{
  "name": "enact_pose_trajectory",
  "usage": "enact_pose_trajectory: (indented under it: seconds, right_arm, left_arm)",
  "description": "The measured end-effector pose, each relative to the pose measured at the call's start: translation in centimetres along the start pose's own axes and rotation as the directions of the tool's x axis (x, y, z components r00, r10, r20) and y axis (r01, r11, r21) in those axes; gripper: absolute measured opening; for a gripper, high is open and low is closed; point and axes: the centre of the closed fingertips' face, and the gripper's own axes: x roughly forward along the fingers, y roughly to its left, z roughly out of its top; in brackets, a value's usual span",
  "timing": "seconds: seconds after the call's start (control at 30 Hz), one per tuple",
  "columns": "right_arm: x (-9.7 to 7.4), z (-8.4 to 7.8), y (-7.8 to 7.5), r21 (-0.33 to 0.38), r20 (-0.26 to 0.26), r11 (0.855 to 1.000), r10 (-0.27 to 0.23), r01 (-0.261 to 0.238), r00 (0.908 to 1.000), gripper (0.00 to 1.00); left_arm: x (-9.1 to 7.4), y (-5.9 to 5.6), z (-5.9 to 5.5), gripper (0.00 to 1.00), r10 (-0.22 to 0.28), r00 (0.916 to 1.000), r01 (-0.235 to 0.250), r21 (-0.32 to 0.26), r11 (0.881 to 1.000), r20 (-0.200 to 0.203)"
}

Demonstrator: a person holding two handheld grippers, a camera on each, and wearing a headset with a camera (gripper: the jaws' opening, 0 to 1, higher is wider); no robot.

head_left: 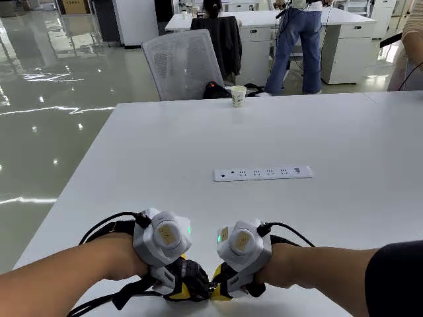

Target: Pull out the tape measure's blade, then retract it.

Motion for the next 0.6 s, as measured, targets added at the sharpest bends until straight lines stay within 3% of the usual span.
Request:
enact_pose_trajectory:
  seconds: [0.6]
  right_arm:
    - [-0.76, -0.92, -0.27, 0.009, -0.019, 1.000, -0.007, 0.008, 0.9998, 0.11]
  left_arm:
    - [0.03, 0.13, 0.06, 0.31, 0.006, 1.0000, -0.006, -0.010, 1.000, -0.002]
